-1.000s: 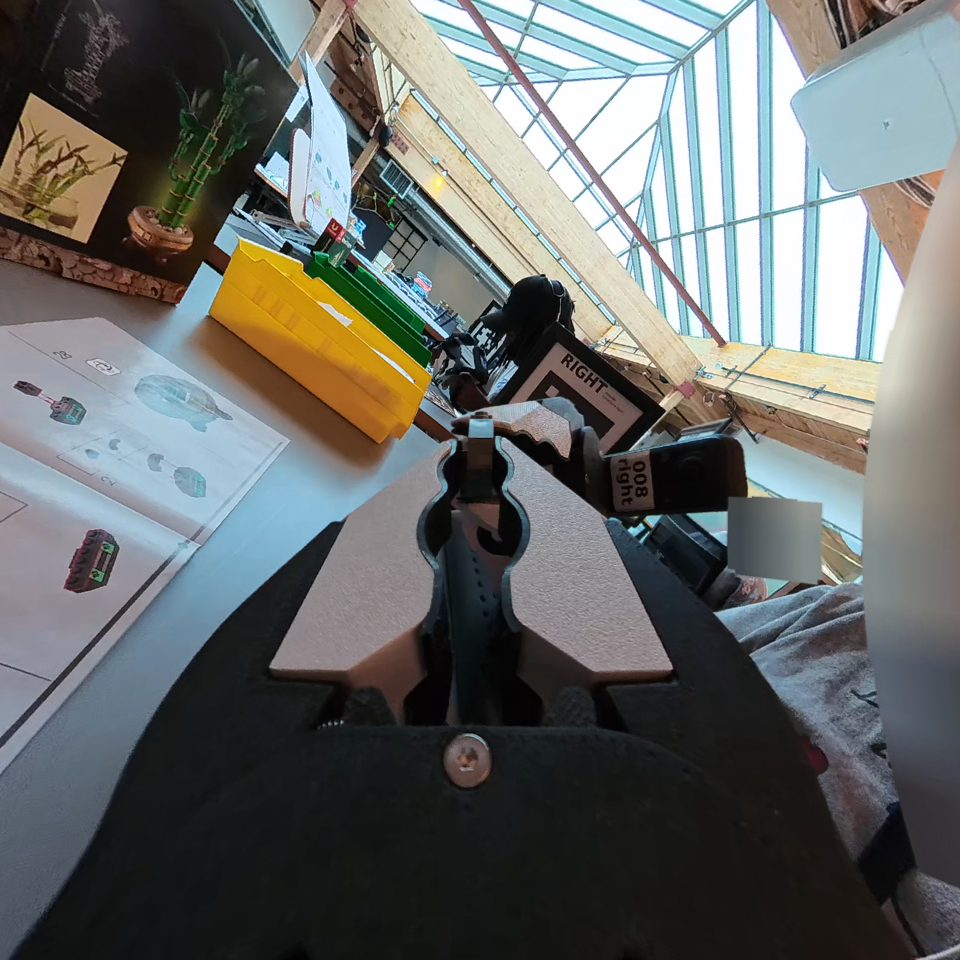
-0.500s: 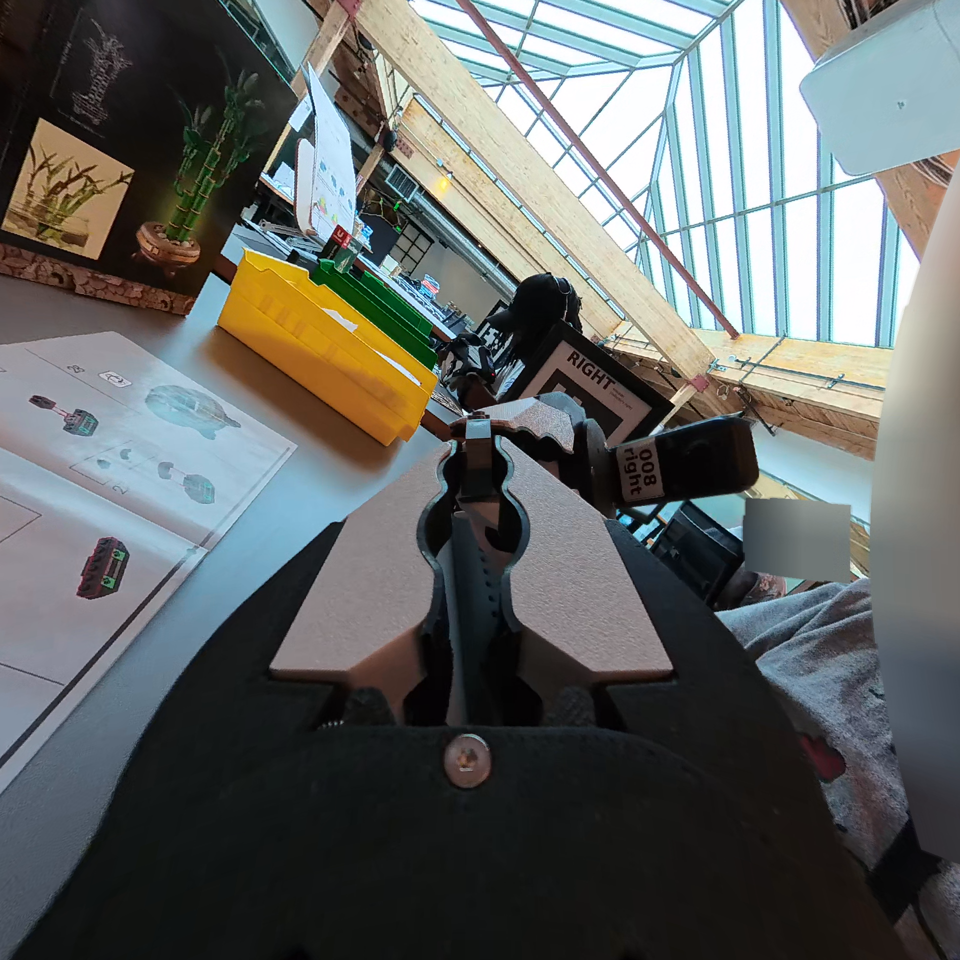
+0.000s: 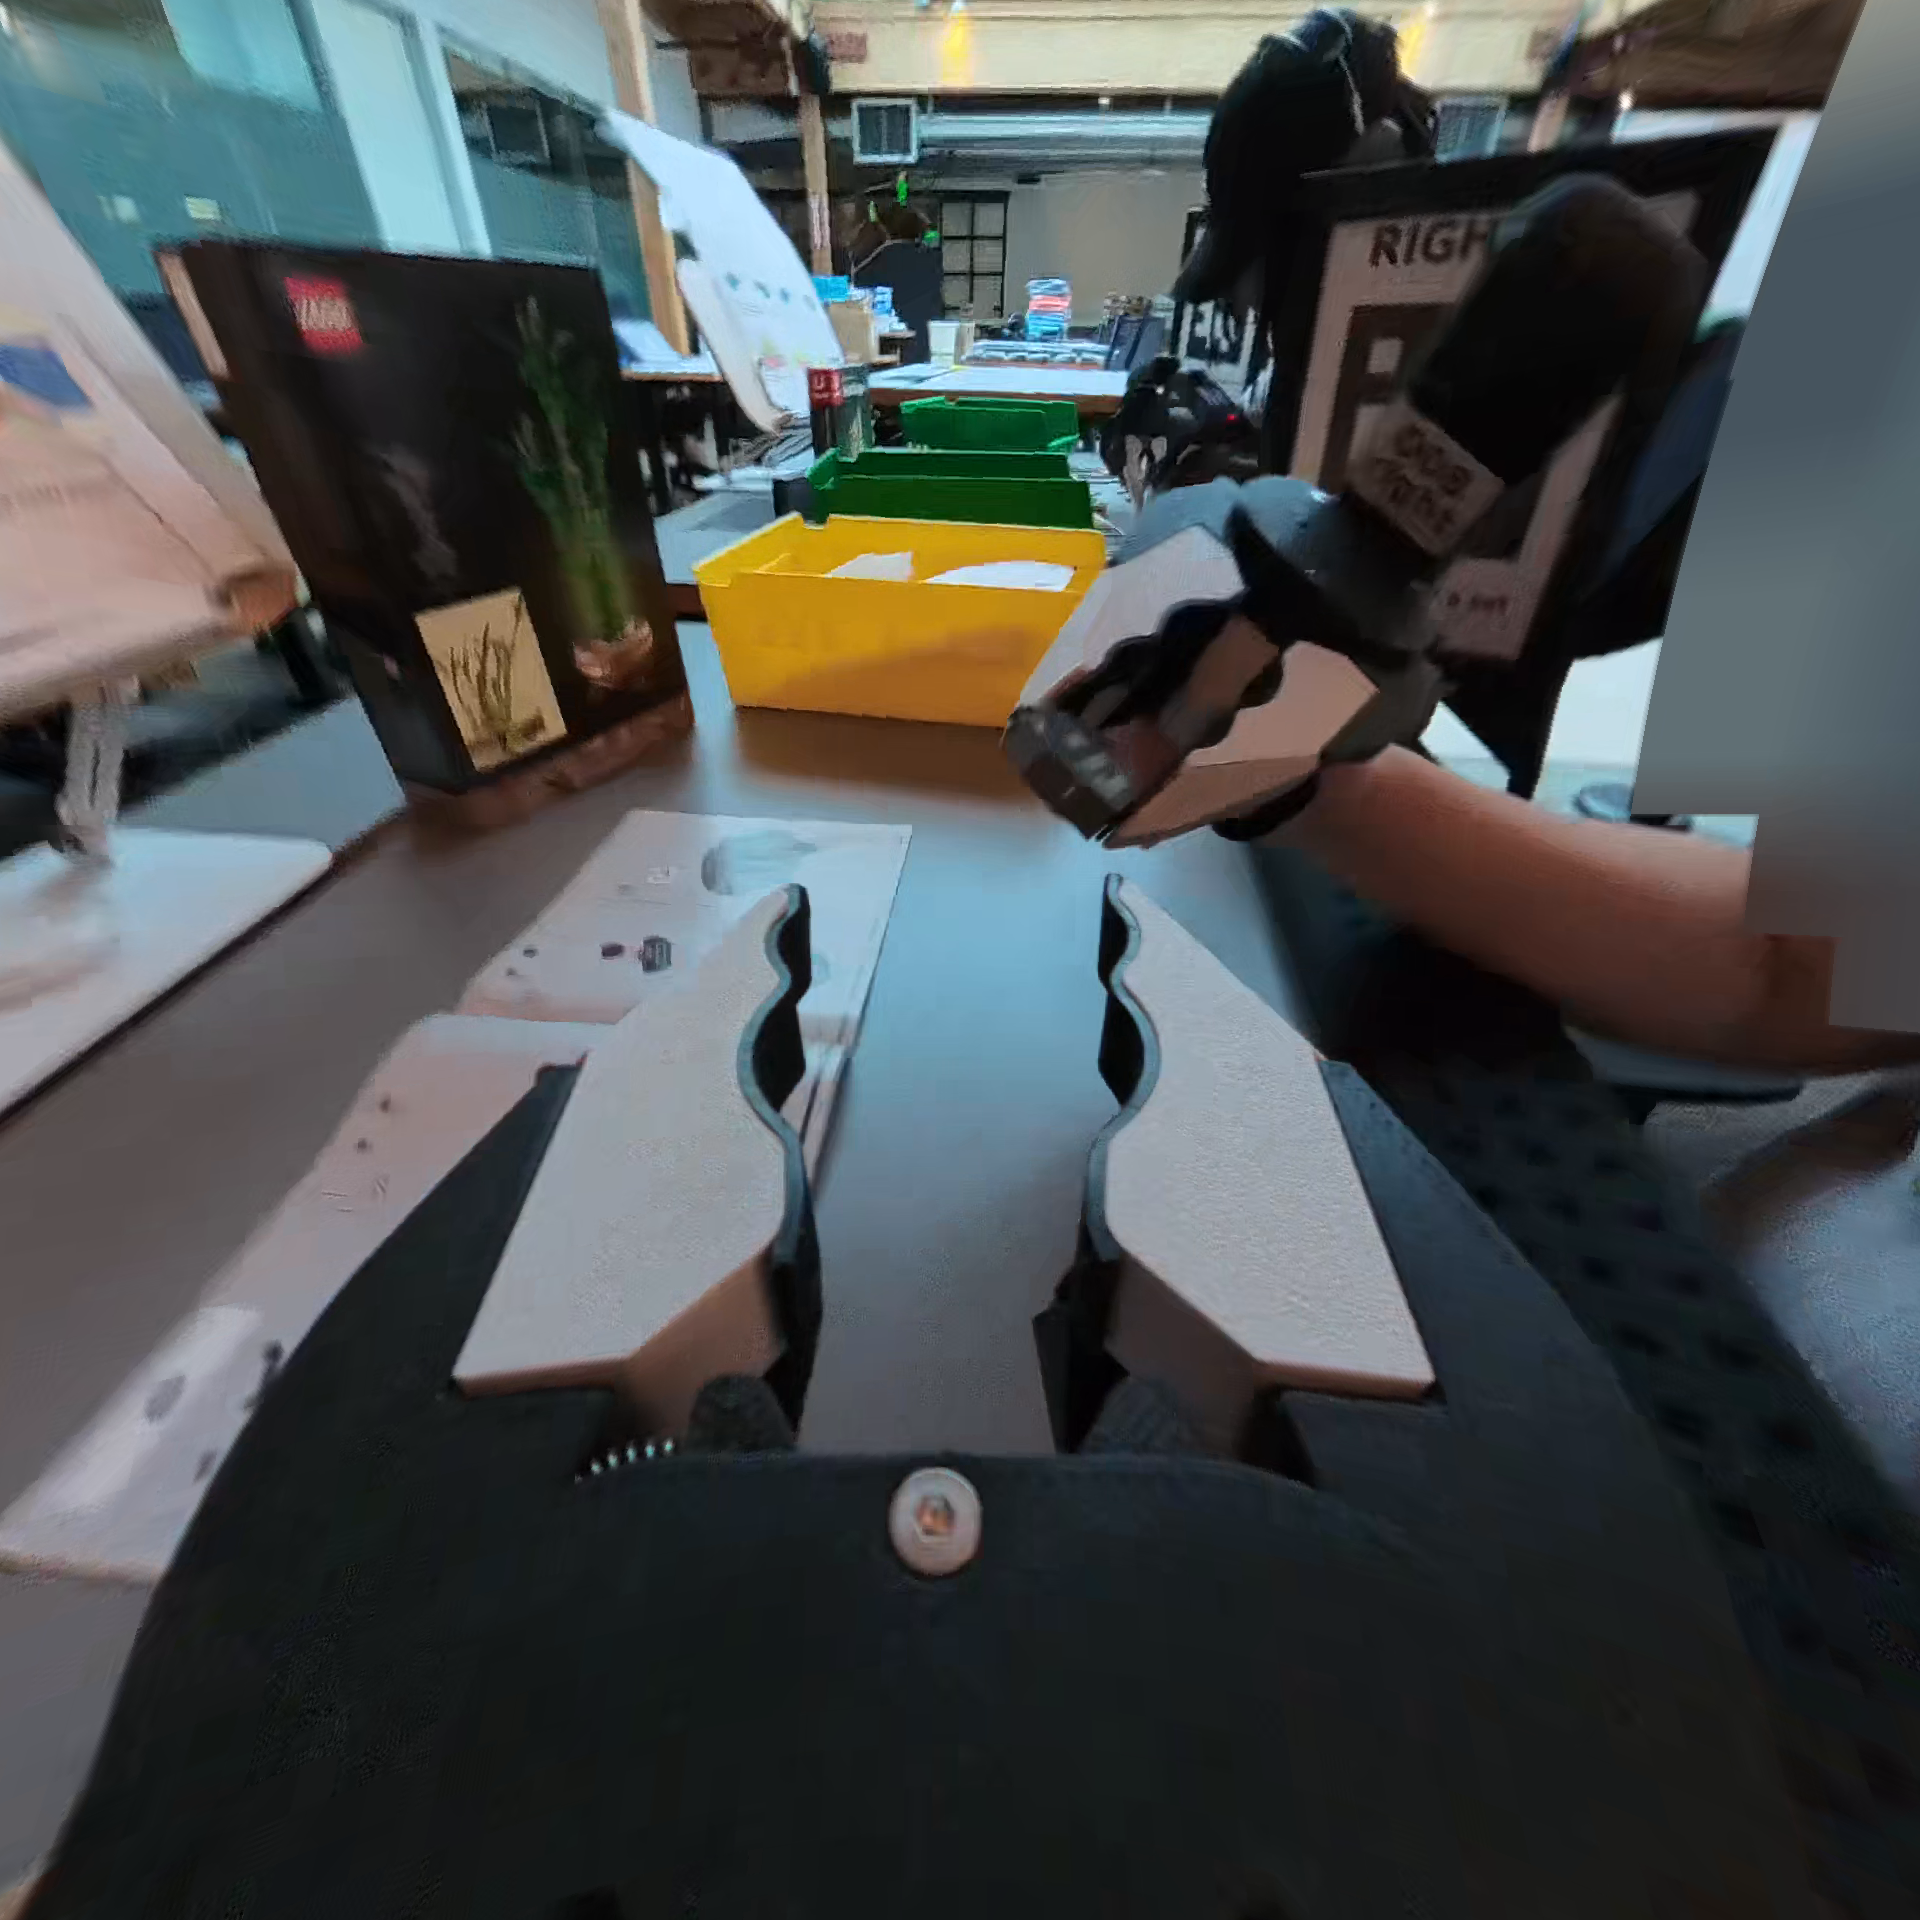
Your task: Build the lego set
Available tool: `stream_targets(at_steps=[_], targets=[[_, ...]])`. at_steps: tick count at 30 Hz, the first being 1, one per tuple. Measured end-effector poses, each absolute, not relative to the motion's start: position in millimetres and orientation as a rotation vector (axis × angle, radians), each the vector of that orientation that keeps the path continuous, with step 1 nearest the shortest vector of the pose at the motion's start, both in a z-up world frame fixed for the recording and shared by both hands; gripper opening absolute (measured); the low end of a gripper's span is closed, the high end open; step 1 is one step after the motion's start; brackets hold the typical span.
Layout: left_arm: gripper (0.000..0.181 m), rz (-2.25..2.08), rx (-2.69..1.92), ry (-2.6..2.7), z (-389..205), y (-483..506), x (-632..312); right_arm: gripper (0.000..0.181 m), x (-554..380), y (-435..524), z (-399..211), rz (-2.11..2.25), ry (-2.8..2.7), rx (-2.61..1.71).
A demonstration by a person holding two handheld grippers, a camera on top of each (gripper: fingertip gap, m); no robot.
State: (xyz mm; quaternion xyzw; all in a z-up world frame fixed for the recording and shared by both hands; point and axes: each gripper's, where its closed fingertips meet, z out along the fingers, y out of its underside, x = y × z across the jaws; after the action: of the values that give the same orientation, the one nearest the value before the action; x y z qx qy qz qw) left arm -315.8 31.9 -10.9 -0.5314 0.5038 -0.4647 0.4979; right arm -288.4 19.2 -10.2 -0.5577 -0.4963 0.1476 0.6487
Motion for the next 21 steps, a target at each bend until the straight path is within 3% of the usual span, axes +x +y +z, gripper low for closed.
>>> stream_targets(at_steps=[21], targets=[[0.026,-0.830,-1.092,1.518,-37,-5,-303,0.027,-301,3,-43,0.385,-1.340,-1.307]])
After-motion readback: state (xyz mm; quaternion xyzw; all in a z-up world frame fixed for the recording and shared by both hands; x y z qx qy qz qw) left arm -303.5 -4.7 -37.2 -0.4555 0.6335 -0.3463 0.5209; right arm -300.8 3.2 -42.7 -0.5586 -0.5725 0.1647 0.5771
